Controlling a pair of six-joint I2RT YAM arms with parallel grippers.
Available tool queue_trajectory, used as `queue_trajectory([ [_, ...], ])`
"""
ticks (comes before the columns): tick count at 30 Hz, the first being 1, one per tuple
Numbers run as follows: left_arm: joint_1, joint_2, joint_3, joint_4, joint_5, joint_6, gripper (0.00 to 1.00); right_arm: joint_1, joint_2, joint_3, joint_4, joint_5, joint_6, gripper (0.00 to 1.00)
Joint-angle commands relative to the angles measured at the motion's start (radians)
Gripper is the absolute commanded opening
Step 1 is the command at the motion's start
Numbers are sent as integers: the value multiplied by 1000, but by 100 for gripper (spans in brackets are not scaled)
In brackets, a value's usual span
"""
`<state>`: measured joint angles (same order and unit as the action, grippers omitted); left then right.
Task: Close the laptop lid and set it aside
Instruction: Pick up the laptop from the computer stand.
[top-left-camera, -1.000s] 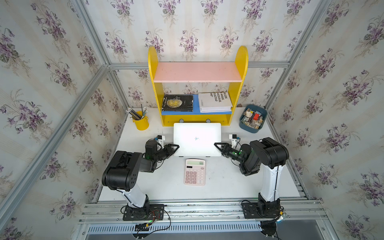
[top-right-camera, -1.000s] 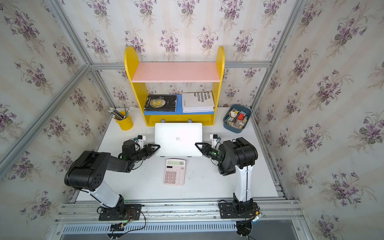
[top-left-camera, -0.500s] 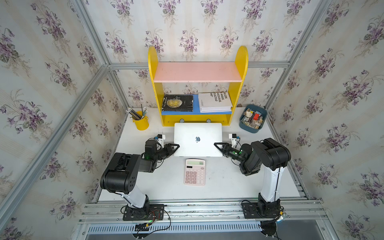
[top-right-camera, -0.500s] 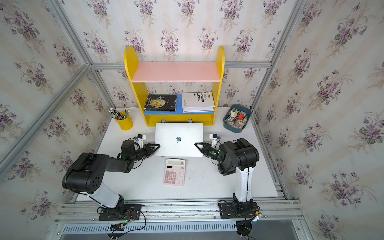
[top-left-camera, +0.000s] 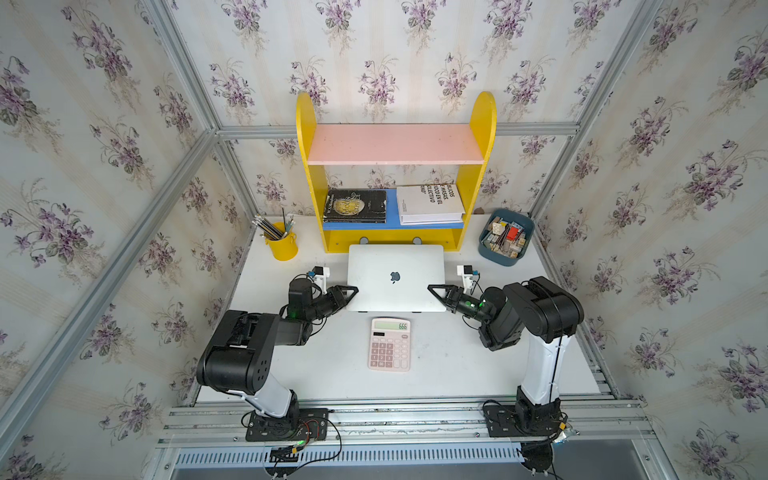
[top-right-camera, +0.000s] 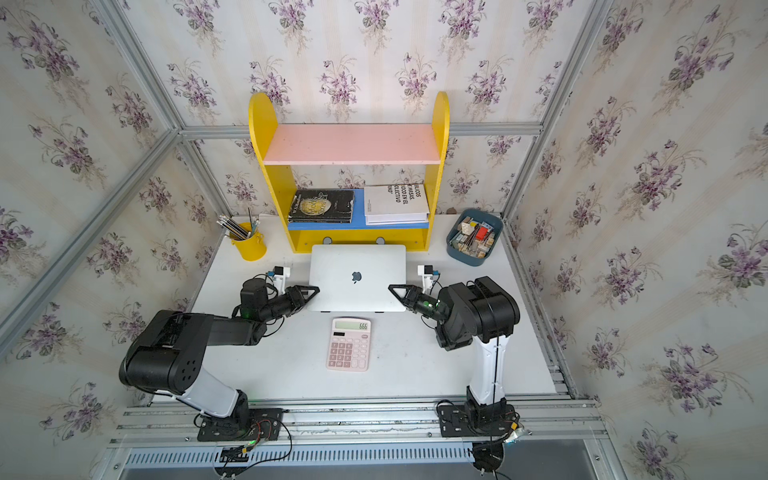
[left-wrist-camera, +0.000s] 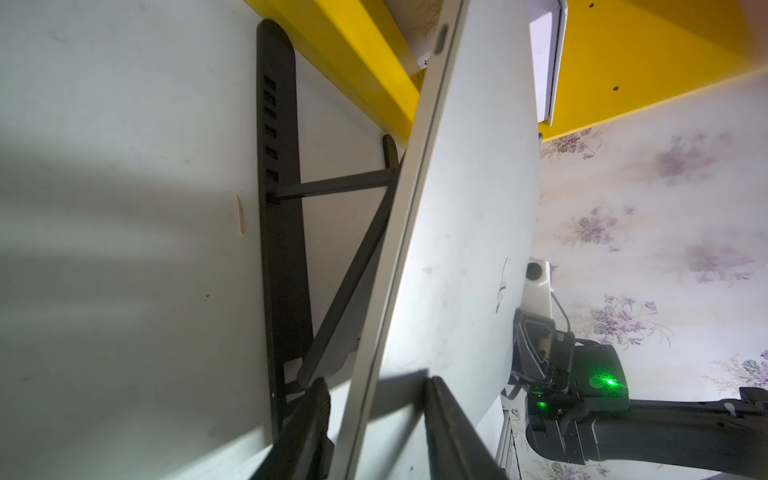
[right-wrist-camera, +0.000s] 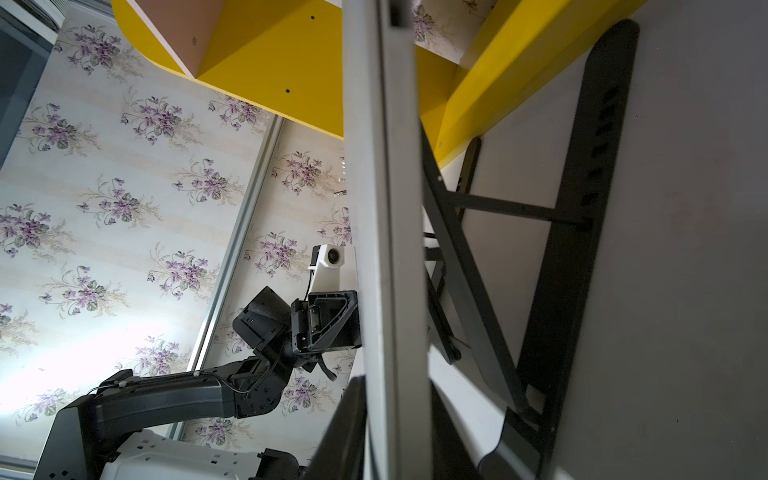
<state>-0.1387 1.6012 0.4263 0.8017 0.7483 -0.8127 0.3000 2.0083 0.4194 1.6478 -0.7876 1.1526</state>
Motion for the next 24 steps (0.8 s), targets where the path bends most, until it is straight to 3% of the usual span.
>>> queue_trajectory([
  [1, -4, -12, -3, 7, 33, -8, 39, 7, -6, 2, 97, -25, 39, 20],
  [11, -7, -79, -10, -35, 29, -8, 37, 9, -25, -14, 126, -15, 68, 18],
  [24, -16, -210, -11, -124, 23, 0, 33, 26, -100, -28, 85, -12, 76, 0],
])
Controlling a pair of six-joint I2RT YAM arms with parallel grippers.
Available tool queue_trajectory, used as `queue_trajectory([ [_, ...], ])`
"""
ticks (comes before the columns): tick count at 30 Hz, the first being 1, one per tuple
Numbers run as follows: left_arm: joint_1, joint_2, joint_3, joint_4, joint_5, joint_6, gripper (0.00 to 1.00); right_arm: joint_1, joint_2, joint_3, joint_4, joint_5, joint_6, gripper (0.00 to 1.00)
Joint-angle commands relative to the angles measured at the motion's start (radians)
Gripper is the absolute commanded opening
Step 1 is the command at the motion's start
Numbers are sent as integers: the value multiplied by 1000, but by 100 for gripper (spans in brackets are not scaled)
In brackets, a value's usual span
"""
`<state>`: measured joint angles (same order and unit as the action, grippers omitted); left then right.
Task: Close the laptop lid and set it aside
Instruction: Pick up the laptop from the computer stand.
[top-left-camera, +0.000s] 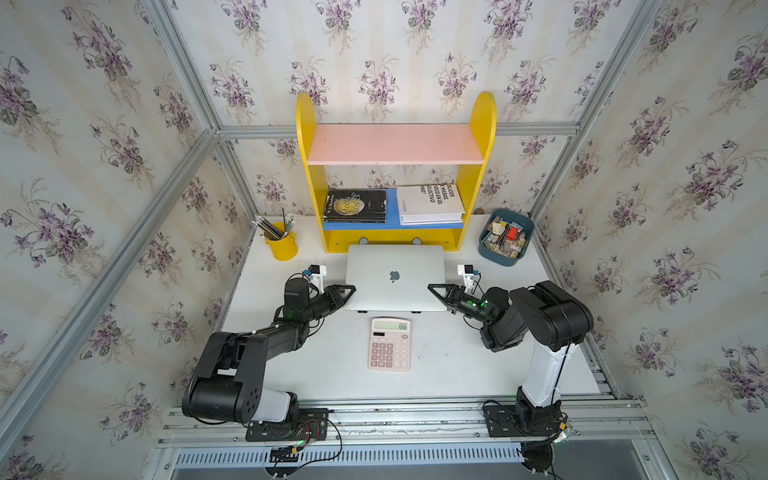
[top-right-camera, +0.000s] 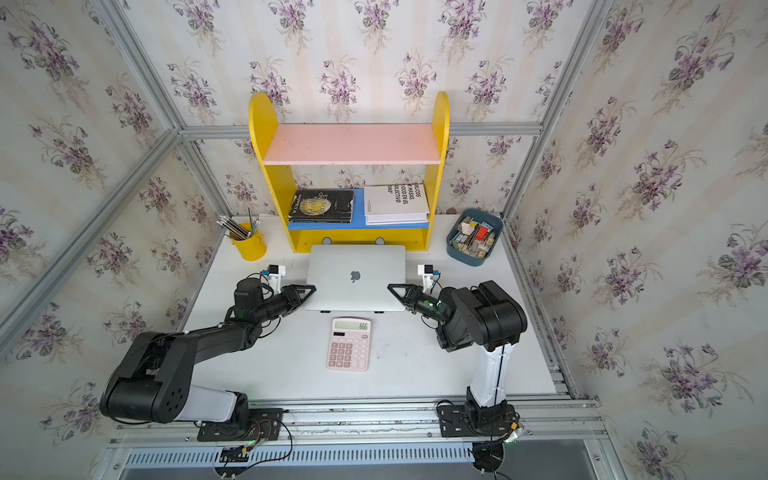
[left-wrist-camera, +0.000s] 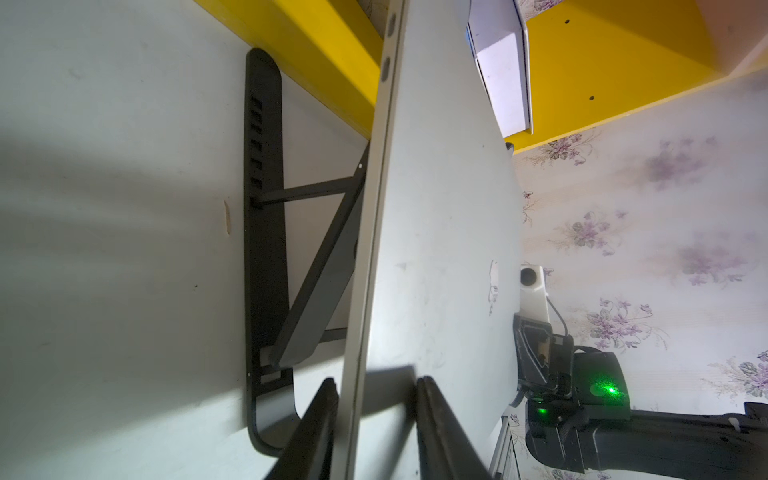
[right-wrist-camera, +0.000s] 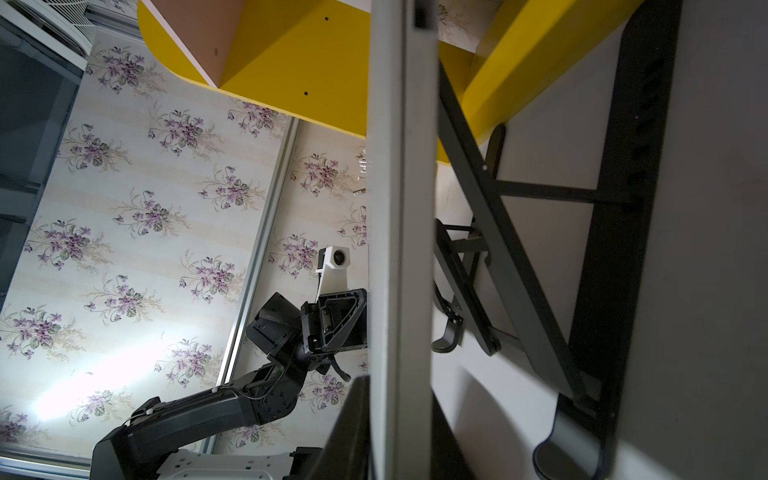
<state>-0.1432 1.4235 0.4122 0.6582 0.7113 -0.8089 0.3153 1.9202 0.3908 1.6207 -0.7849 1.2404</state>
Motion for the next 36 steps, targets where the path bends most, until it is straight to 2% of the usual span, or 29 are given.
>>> queue_trajectory([
  [1, -12, -46, 4, 10, 59, -2, 33, 11, -17, -2, 110, -14, -8, 0],
  [12, -31, -187, 21, -118, 42, 16, 28, 22, -96, -20, 92, -17, 10, 0],
  [23, -47, -310, 50, -217, 45, 8, 16, 35, -174, -22, 67, -17, 42, 0],
  [30, -51, -356, 64, -216, 78, -17, 12, 46, -263, -13, -9, -17, 40, 0],
  [36, -52, -370, 80, -205, 99, -40, 4, 51, -341, 15, -111, -20, 22, 0],
])
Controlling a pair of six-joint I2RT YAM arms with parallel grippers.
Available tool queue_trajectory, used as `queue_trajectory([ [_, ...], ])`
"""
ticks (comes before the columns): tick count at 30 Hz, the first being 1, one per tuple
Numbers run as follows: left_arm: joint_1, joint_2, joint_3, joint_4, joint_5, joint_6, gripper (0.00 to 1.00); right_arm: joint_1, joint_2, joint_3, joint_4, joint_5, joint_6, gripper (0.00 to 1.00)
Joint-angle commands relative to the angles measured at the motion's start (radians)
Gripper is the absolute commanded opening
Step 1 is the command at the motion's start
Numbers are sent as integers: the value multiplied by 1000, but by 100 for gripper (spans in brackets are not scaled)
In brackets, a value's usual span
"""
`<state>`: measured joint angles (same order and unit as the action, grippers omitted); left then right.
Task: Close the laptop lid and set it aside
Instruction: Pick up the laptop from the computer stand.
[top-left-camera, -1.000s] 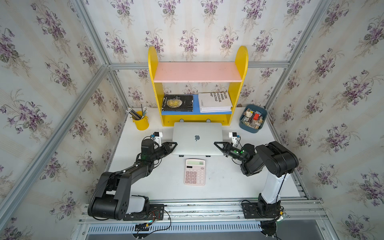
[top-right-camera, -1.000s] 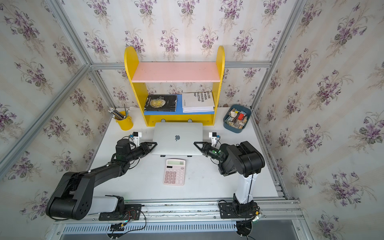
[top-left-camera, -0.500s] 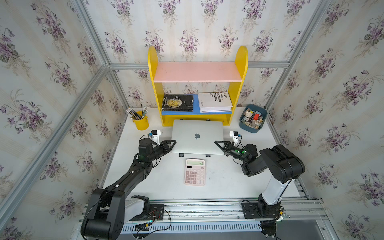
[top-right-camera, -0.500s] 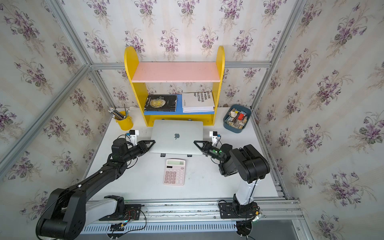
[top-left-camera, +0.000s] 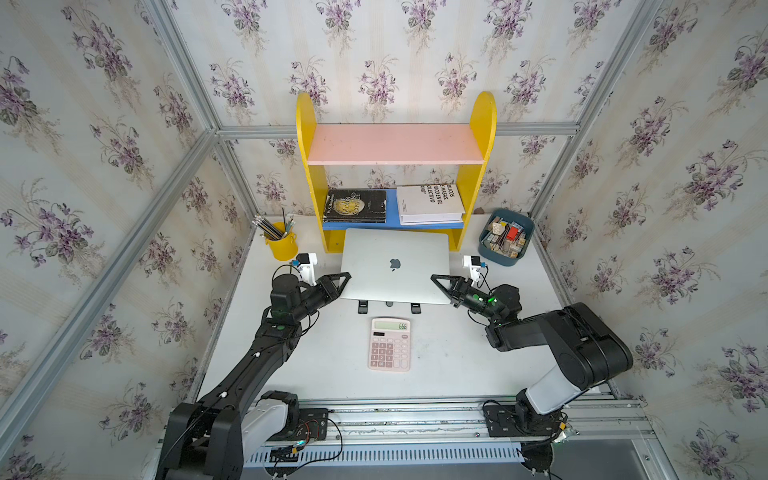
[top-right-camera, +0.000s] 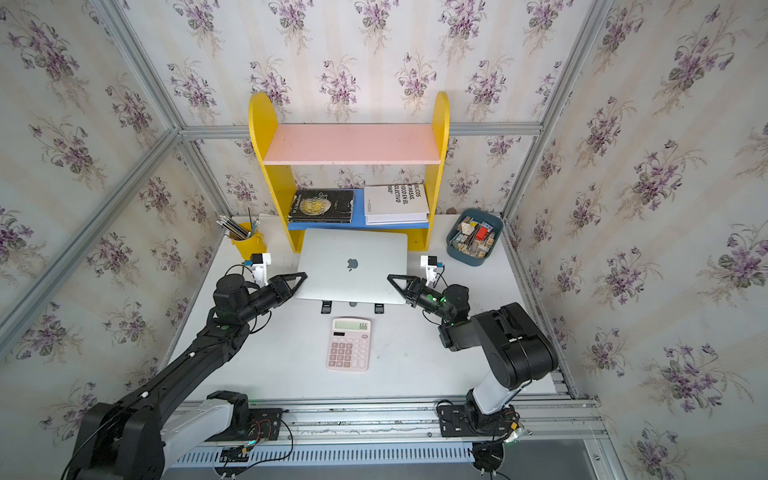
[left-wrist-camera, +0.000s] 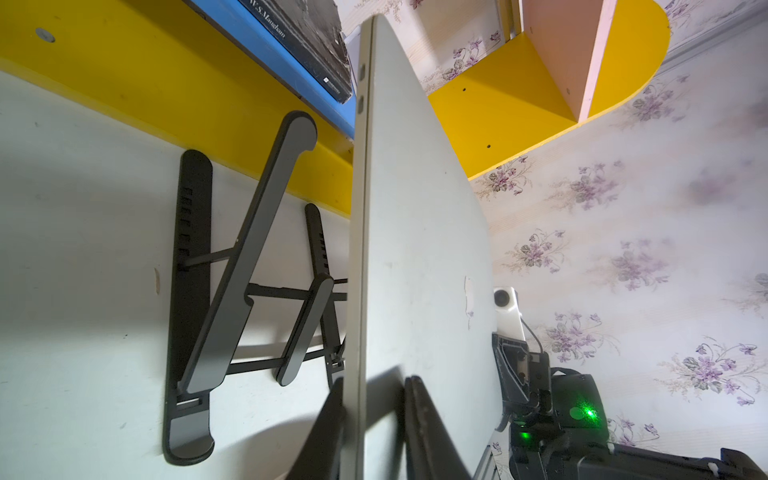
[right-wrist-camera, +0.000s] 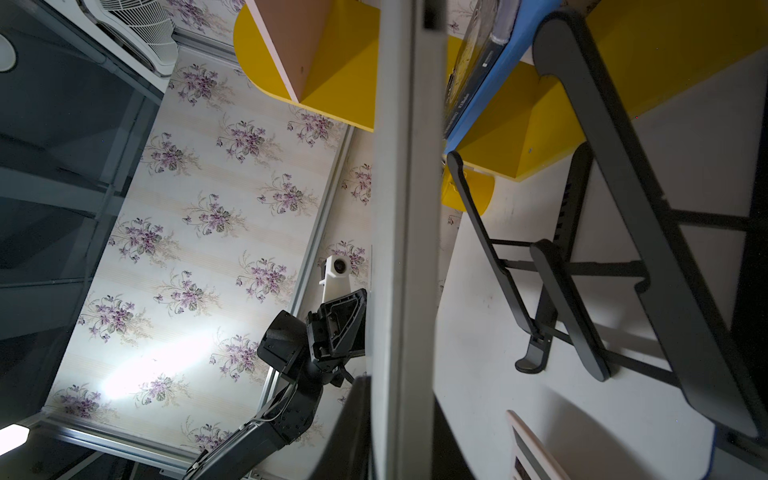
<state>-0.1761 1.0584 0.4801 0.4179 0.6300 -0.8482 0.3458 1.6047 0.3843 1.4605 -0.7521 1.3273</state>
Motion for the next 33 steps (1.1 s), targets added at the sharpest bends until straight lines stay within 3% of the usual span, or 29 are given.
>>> queue_trajectory([
  [1, -19, -8, 13, 36, 181, -4, 4, 22, -38, 25, 27, -54, -72, 0],
  [16, -19, -82, 98, -93, 167, 14, 0, 42, -216, 137, -369, -34, -226, 0],
  [33, -19, -29, 277, -129, 169, -9, 0, 43, -253, 313, -621, -35, -328, 0],
])
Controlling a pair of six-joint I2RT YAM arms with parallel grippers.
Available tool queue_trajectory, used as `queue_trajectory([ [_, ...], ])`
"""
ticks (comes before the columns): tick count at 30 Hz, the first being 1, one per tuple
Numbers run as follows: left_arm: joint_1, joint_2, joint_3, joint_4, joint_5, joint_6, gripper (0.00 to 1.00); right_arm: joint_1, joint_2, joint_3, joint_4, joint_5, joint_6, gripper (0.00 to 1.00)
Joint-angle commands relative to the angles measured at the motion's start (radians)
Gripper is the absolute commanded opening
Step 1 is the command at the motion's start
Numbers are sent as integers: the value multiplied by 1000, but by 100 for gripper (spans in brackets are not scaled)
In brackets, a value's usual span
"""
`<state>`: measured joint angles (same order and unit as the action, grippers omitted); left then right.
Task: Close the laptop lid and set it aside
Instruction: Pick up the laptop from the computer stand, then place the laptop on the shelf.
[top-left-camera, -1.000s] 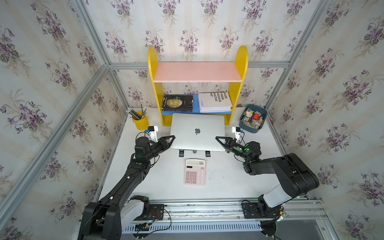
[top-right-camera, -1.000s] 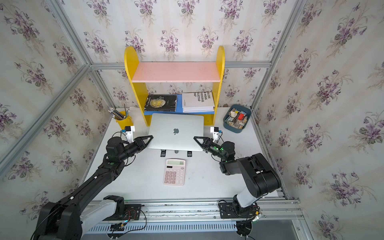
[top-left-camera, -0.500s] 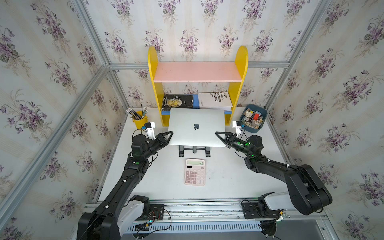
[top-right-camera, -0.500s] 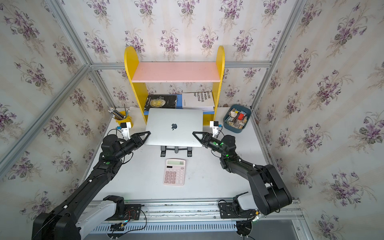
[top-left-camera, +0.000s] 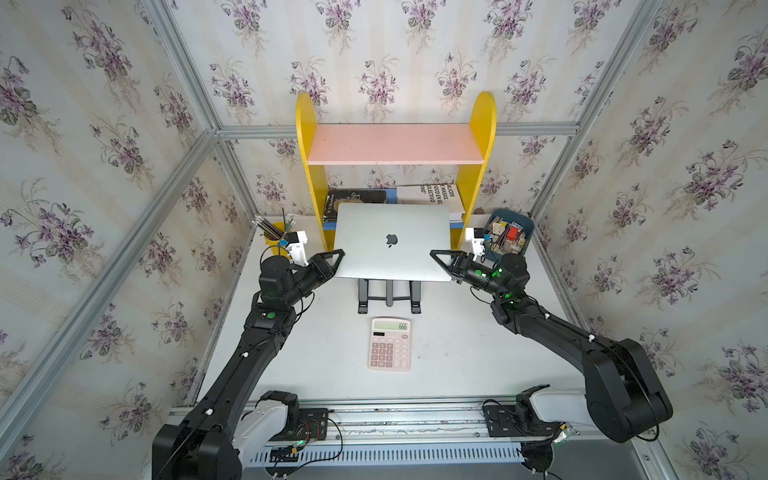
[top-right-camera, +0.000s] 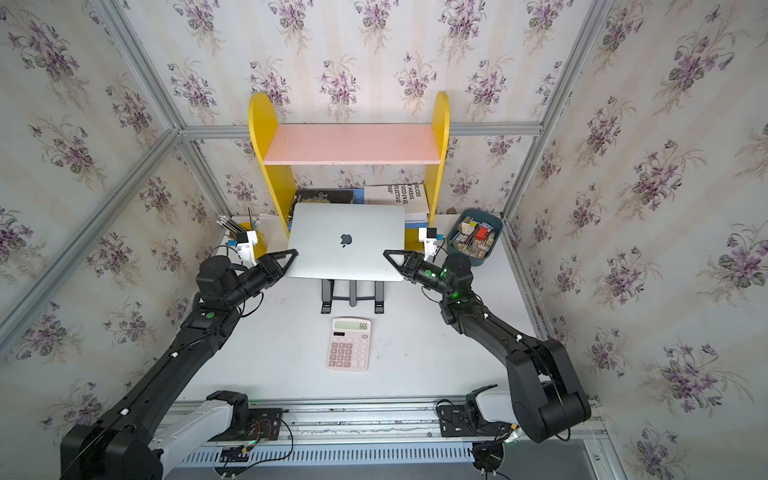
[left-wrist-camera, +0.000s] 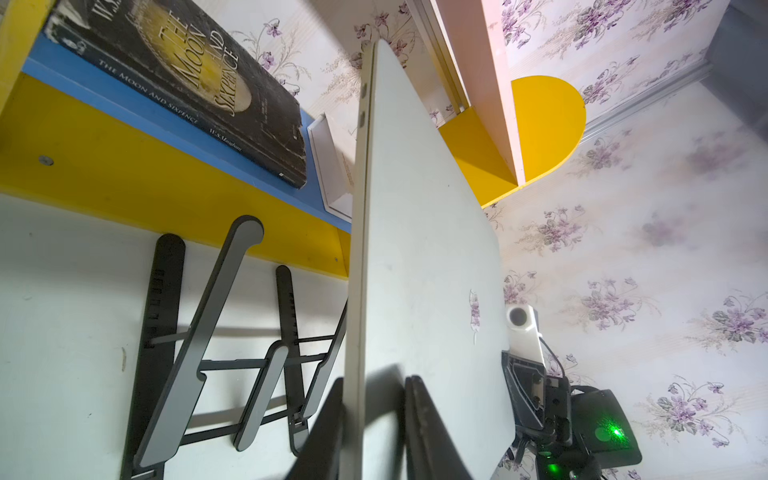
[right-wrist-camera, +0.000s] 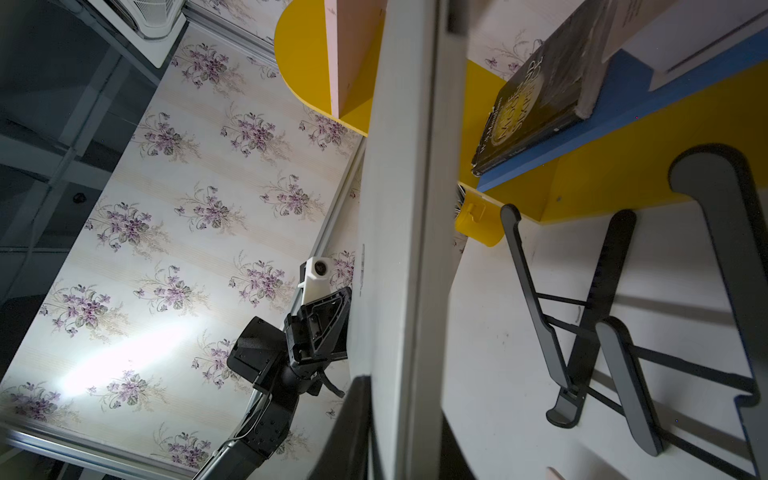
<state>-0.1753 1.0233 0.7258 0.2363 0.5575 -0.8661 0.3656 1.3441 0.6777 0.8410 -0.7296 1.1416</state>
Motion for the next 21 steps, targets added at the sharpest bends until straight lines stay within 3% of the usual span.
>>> queue_trajectory([
  [1, -20, 12, 47, 53, 243, 6, 0, 22, 12, 35, -13, -57, -145, 0],
  [21, -21, 161, 266, 38, 273, -5, 0, 21, 74, 290, -225, -22, -223, 0],
])
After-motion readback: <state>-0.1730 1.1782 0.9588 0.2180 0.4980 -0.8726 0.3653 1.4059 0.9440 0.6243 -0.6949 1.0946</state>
